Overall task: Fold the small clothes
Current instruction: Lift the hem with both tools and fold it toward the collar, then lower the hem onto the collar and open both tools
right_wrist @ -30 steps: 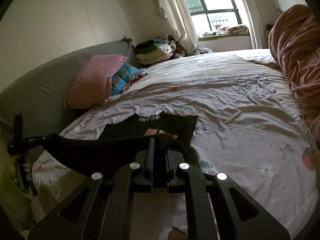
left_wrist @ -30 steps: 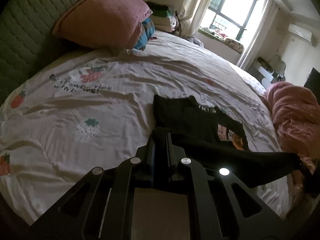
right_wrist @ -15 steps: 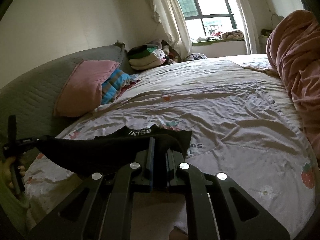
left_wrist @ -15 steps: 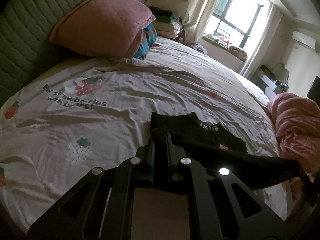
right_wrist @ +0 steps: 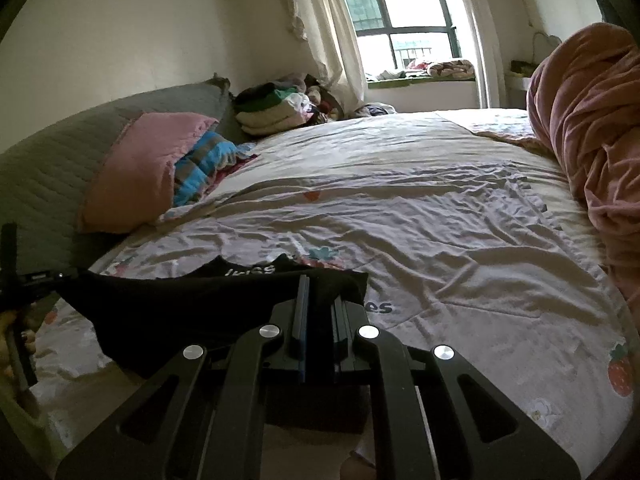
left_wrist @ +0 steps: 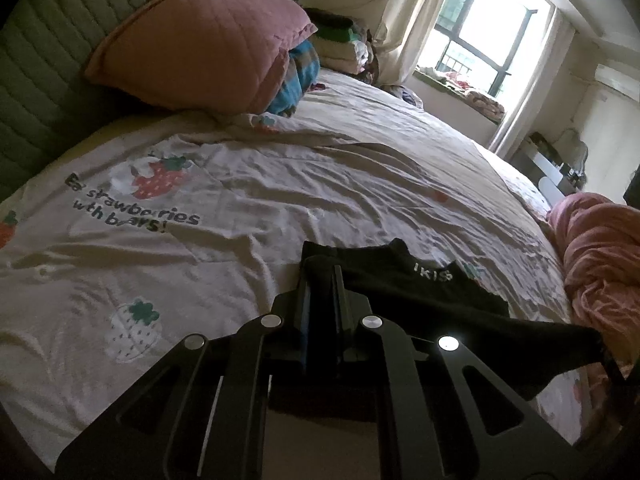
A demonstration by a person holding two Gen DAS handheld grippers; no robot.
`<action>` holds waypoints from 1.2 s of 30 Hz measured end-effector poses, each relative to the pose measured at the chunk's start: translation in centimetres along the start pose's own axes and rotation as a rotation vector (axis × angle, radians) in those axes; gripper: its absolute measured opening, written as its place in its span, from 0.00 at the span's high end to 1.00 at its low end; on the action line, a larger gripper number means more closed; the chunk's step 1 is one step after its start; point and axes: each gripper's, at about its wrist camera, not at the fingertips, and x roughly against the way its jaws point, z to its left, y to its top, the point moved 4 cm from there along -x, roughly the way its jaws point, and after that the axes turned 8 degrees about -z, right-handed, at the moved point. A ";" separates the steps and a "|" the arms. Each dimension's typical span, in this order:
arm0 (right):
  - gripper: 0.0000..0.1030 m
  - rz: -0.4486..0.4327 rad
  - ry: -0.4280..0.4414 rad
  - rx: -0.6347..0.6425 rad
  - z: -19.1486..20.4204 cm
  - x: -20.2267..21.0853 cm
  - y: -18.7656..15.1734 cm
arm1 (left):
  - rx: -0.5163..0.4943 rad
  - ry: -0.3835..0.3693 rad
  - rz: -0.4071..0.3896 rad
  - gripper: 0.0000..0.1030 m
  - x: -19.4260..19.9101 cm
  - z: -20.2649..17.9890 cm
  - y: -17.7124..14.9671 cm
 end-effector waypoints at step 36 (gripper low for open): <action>0.64 0.125 -0.209 0.029 -1.9 -9.4 -4.5 | 0.026 0.036 0.030 0.94 -8.1 3.5 -2.6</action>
